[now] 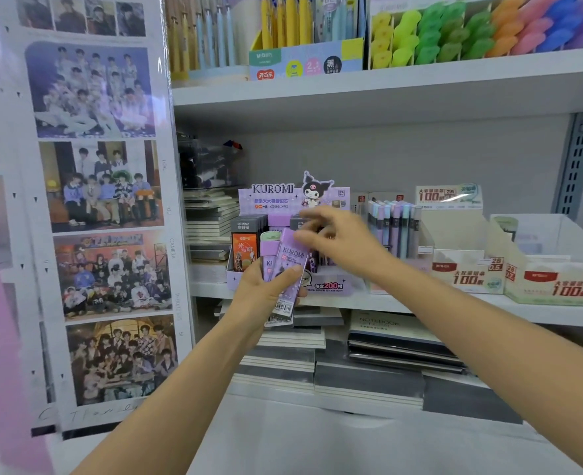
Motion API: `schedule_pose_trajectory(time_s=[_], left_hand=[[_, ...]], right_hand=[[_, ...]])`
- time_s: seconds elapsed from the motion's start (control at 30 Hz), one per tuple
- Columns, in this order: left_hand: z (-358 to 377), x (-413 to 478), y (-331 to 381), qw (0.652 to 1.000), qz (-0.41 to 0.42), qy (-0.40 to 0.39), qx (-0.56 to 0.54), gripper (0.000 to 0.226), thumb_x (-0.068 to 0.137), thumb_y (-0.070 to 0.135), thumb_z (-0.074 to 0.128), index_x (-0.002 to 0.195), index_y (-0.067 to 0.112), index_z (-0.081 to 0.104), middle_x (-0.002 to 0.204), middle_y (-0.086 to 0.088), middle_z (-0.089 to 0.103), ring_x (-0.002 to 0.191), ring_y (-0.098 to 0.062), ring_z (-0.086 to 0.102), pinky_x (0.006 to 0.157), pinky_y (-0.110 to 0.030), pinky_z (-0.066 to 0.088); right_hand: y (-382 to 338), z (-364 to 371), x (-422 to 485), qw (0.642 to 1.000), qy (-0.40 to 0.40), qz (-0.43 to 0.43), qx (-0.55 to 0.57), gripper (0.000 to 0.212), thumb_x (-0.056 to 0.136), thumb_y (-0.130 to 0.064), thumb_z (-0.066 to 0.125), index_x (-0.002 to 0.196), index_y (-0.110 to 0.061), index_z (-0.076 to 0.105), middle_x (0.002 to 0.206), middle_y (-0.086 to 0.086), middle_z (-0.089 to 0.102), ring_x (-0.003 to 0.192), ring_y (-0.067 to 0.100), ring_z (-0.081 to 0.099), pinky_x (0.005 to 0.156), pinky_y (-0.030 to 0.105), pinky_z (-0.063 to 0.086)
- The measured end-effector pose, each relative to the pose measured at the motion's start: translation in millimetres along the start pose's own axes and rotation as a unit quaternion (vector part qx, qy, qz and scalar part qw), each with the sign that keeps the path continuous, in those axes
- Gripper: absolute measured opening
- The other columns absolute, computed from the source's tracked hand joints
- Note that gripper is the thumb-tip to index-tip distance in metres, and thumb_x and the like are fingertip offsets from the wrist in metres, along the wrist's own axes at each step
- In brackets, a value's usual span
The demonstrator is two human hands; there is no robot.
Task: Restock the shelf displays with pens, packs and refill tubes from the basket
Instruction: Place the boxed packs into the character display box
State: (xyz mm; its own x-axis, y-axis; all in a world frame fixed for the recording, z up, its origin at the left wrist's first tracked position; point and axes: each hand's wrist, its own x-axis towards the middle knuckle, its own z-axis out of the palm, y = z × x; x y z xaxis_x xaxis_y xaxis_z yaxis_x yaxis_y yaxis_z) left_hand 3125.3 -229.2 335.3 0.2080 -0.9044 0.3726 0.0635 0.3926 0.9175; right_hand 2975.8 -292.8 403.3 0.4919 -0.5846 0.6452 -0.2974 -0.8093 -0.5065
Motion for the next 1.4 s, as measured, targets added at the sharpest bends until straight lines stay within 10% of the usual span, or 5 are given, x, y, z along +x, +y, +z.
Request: schedule_pose_trajectory(time_s=[0.2, 0.43, 0.57, 0.83, 1.4], left_hand=[[-11, -9, 10, 0.995, -0.086, 0.030, -0.041, 0.026, 0.096, 0.030, 0.050, 0.103, 0.009, 0.063, 0.074, -0.009, 0.073, 0.059, -0.020, 0.068, 0.061, -0.030, 0.056], [-44, -4, 21, 0.990, -0.072, 0.101, -0.062, 0.026, 0.100, 0.015, 0.037, 0.110, 0.002, 0.057, 0.066, -0.009, 0.072, 0.051, -0.017, 0.067, 0.049, -0.026, 0.055], [-54, -6, 12, 0.996, 0.000, 0.086, -0.025, 0.027, 0.103, 0.016, 0.043, 0.123, 0.001, 0.053, 0.087, -0.013, 0.073, 0.062, -0.017, 0.071, 0.054, -0.027, 0.056], [-57, 1, -4, 0.997, -0.002, 0.077, -0.013, 0.025, 0.101, 0.021, 0.049, 0.124, 0.014, 0.055, 0.112, -0.010, 0.070, 0.085, -0.023, 0.074, 0.065, -0.030, 0.058], [-67, 6, -12, 0.999, 0.009, 0.040, 0.025, 0.021, 0.101, 0.022, 0.048, 0.119, 0.015, 0.056, 0.110, -0.003, 0.072, 0.085, -0.022, 0.074, 0.065, -0.028, 0.058]], right_hand=[[-12, 7, -4, 0.996, -0.047, 0.047, 0.057, 0.019, 0.092, -0.020, 0.063, 0.109, -0.012, 0.069, 0.098, 0.007, 0.071, 0.092, 0.028, 0.065, 0.081, 0.037, 0.056], [-27, -19, 40, 0.978, 0.168, 0.017, 0.123, 0.016, 0.096, -0.011, 0.055, 0.112, -0.011, 0.059, 0.107, 0.005, 0.066, 0.089, 0.011, 0.059, 0.074, 0.022, 0.049], [-25, -6, 50, 0.989, 0.143, -0.026, -0.013, 0.011, 0.093, -0.011, 0.060, 0.104, -0.013, 0.062, 0.100, -0.002, 0.067, 0.088, 0.008, 0.058, 0.070, 0.008, 0.042], [-14, 35, 57, 0.983, 0.120, -0.036, -0.135, 0.018, 0.095, -0.017, 0.057, 0.113, -0.015, 0.061, 0.105, 0.006, 0.063, 0.096, 0.021, 0.055, 0.083, 0.032, 0.045], [-4, 41, 65, 0.974, 0.033, -0.020, -0.221, 0.022, 0.094, -0.023, 0.060, 0.114, -0.015, 0.063, 0.104, 0.008, 0.065, 0.101, 0.024, 0.056, 0.093, 0.041, 0.045]])
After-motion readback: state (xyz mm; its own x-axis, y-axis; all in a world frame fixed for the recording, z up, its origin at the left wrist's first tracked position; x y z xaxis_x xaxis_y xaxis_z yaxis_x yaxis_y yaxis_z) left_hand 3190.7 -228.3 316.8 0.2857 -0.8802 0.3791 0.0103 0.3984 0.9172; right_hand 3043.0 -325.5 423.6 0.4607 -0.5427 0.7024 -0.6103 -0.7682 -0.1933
